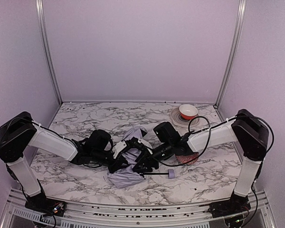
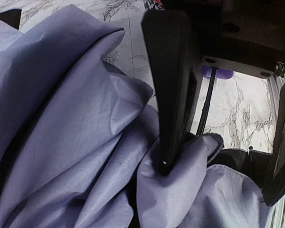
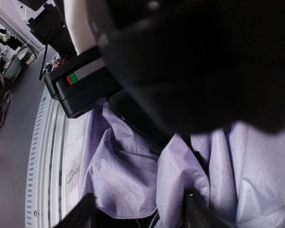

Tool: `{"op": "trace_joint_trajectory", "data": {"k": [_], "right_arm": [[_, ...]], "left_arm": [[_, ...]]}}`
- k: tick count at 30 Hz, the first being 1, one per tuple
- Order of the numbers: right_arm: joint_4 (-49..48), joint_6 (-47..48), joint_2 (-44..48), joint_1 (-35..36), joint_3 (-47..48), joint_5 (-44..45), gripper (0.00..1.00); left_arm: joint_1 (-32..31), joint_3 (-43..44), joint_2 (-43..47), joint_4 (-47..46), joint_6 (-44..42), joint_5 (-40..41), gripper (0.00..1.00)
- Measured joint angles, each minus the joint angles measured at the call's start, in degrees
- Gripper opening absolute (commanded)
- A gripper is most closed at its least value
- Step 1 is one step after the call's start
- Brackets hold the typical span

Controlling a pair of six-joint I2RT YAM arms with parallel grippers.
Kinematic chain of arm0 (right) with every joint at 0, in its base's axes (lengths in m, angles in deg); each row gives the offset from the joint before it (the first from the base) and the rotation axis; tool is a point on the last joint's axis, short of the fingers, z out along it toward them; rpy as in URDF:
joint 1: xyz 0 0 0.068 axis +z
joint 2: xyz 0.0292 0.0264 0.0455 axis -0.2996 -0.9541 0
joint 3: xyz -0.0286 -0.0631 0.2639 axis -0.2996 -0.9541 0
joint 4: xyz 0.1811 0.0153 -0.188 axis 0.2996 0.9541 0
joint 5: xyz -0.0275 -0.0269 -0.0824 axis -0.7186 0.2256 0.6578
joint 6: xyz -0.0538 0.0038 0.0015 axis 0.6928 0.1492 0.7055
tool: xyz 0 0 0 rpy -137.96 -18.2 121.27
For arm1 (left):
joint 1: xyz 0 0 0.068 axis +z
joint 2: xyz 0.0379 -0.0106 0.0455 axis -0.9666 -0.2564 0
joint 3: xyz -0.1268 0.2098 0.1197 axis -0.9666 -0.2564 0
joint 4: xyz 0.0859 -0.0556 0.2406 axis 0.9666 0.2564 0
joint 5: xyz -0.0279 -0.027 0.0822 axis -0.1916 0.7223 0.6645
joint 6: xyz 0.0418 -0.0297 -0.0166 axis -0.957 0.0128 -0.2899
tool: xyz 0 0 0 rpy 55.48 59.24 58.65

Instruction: Put away the umbrella

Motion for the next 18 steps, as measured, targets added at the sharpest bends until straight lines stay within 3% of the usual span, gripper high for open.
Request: {"op": "trace_joint_trajectory", "data": {"k": [3, 4, 5, 8, 11, 18], "right_arm": [[-0.8, 0.0, -1.2, 0.2, 0.1, -0.8, 0.11], [-0.9, -0.1, -1.4, 0.1, 0.3, -0.9, 0.03], [-1.2, -0.8, -2.4, 0.0, 1.1, -1.2, 0.00], [-1.3, -1.7, -2.7, -0.9, 1.1, -1.7, 0.00], [-1.4, -3.2, -3.4, -2.4, 1.1, -2.9, 0.00], [-1.6, -5.4, -4.1, -4.7, 1.0, -3.4, 0.00]], "left_arm": [[0.3, 0.1, -0.1, 0.6, 1.1, -0.2, 0.07], [0.4, 0.1, -0.1, 0.6, 1.4, -0.3, 0.15], [0.7, 0.2, -0.2, 0.8, 2.3, -0.4, 0.30], [0.9, 0.2, -0.1, 0.8, 2.5, -0.4, 0.53], [1.1, 0.2, 0.7, 1.1, 2.5, -0.3, 0.66], [1.2, 0.0, 7.9, 3.0, 0.9, -0.5, 0.74]]}}
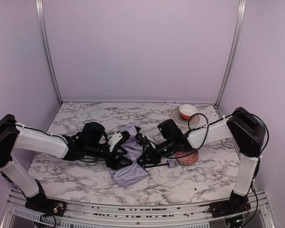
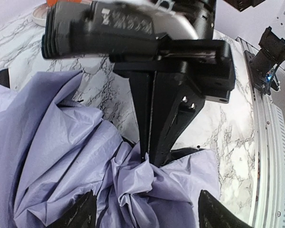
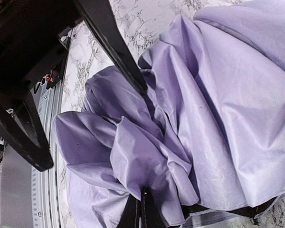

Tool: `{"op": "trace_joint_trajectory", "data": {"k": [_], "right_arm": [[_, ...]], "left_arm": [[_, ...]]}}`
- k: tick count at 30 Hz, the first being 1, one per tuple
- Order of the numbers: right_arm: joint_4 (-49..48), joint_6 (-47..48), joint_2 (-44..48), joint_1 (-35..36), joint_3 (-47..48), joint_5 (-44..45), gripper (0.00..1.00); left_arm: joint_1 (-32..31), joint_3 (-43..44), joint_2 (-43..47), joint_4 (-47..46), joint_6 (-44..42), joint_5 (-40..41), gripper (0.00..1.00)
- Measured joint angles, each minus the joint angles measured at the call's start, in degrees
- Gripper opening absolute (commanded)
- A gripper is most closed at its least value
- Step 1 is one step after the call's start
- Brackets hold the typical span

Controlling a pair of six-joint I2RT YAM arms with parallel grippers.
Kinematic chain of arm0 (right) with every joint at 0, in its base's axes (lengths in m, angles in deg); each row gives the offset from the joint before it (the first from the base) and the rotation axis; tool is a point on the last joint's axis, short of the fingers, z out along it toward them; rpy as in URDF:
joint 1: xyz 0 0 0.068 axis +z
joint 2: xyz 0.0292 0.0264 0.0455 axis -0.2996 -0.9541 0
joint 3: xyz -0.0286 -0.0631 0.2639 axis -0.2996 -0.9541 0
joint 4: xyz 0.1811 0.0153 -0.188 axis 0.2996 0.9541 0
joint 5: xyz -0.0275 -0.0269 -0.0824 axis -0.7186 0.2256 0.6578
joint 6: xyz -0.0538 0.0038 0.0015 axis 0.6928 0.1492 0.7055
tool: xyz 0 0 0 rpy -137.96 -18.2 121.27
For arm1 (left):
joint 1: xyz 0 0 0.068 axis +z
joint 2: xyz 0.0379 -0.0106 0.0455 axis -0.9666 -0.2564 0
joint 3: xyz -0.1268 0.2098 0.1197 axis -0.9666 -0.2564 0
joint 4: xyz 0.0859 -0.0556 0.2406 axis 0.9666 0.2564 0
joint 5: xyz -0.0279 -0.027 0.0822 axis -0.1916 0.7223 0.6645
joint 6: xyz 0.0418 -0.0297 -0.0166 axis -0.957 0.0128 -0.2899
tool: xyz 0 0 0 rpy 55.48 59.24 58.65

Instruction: Put away the umbrella

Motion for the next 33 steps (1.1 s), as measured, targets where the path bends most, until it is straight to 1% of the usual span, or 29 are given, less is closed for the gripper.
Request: {"op": "trace_joint_trajectory", "data": {"k": [4, 8, 11, 13, 15, 17, 18, 21, 24, 28, 33], "right_arm": [[0.0, -0.4, 0.0, 0.0, 0.0, -0.4, 0.00], [-0.1, -0.6, 0.0, 0.0, -0.1, -0.9, 0.00], [-0.2, -0.5, 0.2, 0.1, -0.3, -1.1, 0.00], [-0.2, -0.5, 0.6, 0.3, -0.7, -1.1, 0.00], [-0.2, -0.5, 1.1, 0.7, -0.8, -1.0, 0.00], [-0.1, -0.5, 2.1, 1.2, -0.8, -1.0, 0.00], [-0.1, -0.5, 2.7, 1.5, -0.8, -1.0, 0.00], [-0.2, -0.7, 5.0, 2.1, -0.7, -1.0, 0.00], [-0.7, -1.7, 6.3, 1.9, 0.2, -0.2, 0.00], [-3.3, -5.0, 5.7, -0.1, 1.5, 2.2, 0.00], [-6.8, -9.4, -1.3, -2.3, 3.9, 5.4, 0.00]], "left_arm": [[0.9, 0.0, 3.6, 1.7, -0.8, -1.0, 0.75], [4.8, 0.1, 5.3, 1.8, 0.2, -1.9, 0.77], [7.8, 1.6, 3.6, 1.8, 2.5, -0.6, 0.78], [8.7, 4.4, 0.0, 2.0, 3.7, 0.8, 0.77], [8.8, 8.1, -5.4, 2.4, 4.5, 1.9, 0.68], [8.7, 11.3, -11.2, 3.5, 5.4, 2.7, 0.51], [8.5, 12.4, -13.5, 4.2, 5.4, 3.1, 0.45], [8.3, 14.0, -18.5, 5.0, 5.4, 4.3, 0.30], [8.0, 14.5, -19.3, 4.8, 5.2, 4.6, 0.28], [7.3, 14.3, -19.3, 4.5, 5.2, 4.2, 0.26], [7.3, 14.2, -19.3, 4.3, 5.2, 4.2, 0.24]]}}
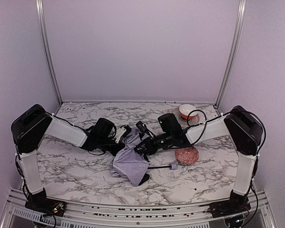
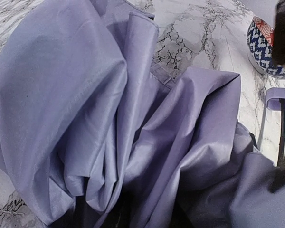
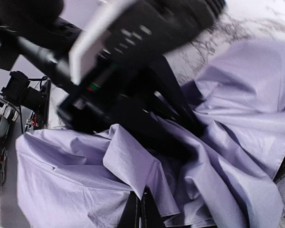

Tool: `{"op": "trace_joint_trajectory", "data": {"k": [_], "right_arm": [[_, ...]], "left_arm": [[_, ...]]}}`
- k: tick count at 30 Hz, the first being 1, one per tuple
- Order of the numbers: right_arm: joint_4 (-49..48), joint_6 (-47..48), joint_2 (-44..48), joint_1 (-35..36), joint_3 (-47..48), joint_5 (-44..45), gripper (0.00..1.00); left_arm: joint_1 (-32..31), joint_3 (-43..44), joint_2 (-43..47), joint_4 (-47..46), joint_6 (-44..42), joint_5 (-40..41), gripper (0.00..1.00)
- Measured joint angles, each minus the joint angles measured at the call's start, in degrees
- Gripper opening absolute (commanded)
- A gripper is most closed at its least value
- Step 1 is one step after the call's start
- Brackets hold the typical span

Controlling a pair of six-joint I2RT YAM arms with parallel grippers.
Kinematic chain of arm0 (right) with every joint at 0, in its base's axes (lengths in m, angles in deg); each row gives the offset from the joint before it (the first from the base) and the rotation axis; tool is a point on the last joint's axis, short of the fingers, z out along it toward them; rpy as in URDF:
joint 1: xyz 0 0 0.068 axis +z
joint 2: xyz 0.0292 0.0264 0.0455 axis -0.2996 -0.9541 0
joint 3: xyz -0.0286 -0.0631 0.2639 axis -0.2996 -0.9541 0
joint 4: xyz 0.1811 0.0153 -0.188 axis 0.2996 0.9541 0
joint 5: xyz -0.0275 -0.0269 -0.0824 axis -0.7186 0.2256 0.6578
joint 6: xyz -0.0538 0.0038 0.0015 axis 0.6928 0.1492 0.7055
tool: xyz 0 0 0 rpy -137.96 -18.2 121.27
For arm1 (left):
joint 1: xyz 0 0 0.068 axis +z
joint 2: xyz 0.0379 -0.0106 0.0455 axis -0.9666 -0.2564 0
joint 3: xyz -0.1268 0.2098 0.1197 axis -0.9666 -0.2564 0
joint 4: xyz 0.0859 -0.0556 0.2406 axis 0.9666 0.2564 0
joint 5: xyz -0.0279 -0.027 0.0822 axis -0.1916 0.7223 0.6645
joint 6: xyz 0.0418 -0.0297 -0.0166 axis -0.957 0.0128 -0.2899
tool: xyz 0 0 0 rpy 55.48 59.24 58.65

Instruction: Put away the umbrella

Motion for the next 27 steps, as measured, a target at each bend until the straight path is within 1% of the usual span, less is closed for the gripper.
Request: {"op": "trace_joint_trajectory", "data": {"k": [3, 4, 6, 10, 13, 15, 17, 19, 20, 22, 23, 24, 26, 27], "right_arm": [[-0.8, -2.2, -4.4, -0.5, 0.0, 1.7, 0.00], [-0.9, -2.5, -5.4, -0.6, 0.0, 2.1, 0.00], [-1.4, -2.8, -6.3, -0.6, -0.6, 2.6, 0.00], [-2.1, -1.9, -6.3, -0.6, -1.2, 2.5, 0.00], [-1.7, 0.0, -6.7, -0.6, -1.2, 2.0, 0.00], [-1.7, 1.2, -7.1, -0.6, -1.2, 1.6, 0.00], [-1.7, 2.2, -7.4, -0.6, -1.2, 1.4, 0.00], [-1.6, 3.1, -7.5, -0.6, -1.2, 1.0, 0.00], [-1.6, 3.3, -7.6, -0.6, -1.2, 0.8, 0.00], [-1.6, 3.7, -7.9, -0.6, -1.2, 0.2, 0.00], [-1.6, 3.9, -8.0, -0.6, -1.2, 0.0, 0.00], [-1.6, 4.0, -8.0, -0.6, -1.2, -0.1, 0.00], [-1.6, 4.0, -8.0, -0.6, -1.1, -0.3, 0.00], [-1.4, 4.1, -8.1, -0.6, -0.9, -0.3, 0.00]], "left_arm": [[0.0, -0.3, 0.0, -0.3, 0.0, 0.2, 0.25], [0.0, -0.3, 0.0, -0.5, 0.0, 0.3, 0.26], [-0.1, -0.3, 0.0, -0.5, 0.2, 0.7, 0.35], [-0.3, -0.4, 0.0, -0.8, 1.4, 3.5, 0.57], [-1.0, -1.6, 1.3, -1.7, 3.3, 8.4, 0.73], [-1.1, -3.5, 3.9, -1.6, 3.8, 13.2, 0.82], [-0.9, -6.3, 7.8, -1.6, 4.2, 18.8, 0.87], [-0.7, -8.8, 12.9, -1.8, 4.0, 24.0, 0.90], [-0.7, -9.7, 15.6, -2.1, 3.5, 26.0, 0.90], [-0.5, -10.8, 20.8, -2.9, 2.3, 28.8, 0.83], [-0.5, -11.1, 23.1, -3.4, 1.4, 29.1, 0.79], [-1.0, -11.7, 25.6, -4.1, -0.2, 29.0, 0.77], [-3.4, -13.5, 30.5, -4.6, -4.2, 27.1, 0.80], [-6.2, -14.5, 33.3, -4.1, -7.7, 24.7, 0.82]]}}
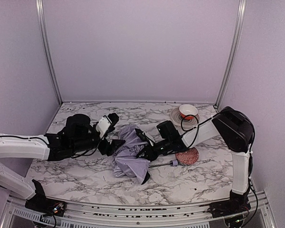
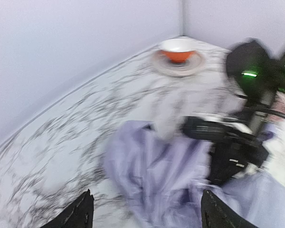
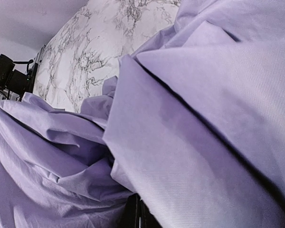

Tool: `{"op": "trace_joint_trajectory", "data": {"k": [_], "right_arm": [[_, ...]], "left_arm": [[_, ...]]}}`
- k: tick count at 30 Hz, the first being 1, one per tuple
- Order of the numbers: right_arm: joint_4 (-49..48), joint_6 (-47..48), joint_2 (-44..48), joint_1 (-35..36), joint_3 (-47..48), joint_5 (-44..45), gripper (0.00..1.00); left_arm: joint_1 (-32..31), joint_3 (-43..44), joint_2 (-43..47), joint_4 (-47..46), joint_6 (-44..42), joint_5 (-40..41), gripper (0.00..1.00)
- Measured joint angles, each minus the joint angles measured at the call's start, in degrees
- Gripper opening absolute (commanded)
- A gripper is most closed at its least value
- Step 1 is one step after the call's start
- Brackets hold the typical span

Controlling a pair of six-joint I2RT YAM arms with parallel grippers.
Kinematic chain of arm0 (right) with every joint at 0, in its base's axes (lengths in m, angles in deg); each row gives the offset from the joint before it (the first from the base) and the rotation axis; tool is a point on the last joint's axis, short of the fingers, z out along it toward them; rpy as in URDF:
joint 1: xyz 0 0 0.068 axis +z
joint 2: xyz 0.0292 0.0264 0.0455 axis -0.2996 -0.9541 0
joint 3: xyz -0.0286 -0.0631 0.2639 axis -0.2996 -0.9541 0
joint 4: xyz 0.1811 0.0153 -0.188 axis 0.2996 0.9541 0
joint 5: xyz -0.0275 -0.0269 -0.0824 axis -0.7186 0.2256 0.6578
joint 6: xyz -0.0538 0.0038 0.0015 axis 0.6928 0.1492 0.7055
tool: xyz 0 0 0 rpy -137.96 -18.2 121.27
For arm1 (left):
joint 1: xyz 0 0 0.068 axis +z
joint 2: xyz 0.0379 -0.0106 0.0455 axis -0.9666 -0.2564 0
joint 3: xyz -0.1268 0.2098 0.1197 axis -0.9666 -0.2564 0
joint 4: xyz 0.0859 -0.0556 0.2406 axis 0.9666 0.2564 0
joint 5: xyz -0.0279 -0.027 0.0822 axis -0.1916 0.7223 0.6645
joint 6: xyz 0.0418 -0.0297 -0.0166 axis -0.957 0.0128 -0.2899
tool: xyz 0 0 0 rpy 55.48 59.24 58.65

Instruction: Put away the umbrella

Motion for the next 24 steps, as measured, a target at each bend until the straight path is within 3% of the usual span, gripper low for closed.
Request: {"op": "trace_joint_trajectory", "data": {"k": [4, 10, 12, 13, 16, 20, 24], "right_arm": [[1.4, 0.6, -0.2, 0.0, 0.8, -0.3, 0.00], [3.2, 1.3, -0.2, 0.0, 1.6, -0.3, 0.00], [3.5, 1.4, -0.2, 0.0, 1.8, -0.3, 0.00], [3.7, 1.4, -0.2, 0.0, 1.9, -0.4, 0.00], [3.8, 1.6, -0.2, 0.0, 1.9, -0.4, 0.00], [4.4, 2.3, -0.2, 0.1, 2.3, -0.6, 0.00], [5.2, 3.1, -0.2, 0.3, 2.8, -1.1, 0.00]], "left_arm": [[-12.3, -0.9, 4.7, 4.7, -11.6, -9.9, 0.88], [-15.4, -0.4, -0.2, 14.3, -21.8, -11.8, 0.88], [-15.7, 0.4, -3.3, 16.2, -24.1, -10.0, 0.72], [-15.9, 0.7, -4.8, 16.1, -24.7, -8.7, 0.58], [-16.2, 2.1, -8.1, 14.0, -26.0, -5.0, 0.30], [-16.1, 4.5, -10.4, 11.2, -26.2, -3.7, 0.00], [-14.6, 5.7, -10.8, 9.6, -23.8, -7.3, 0.00]]}}
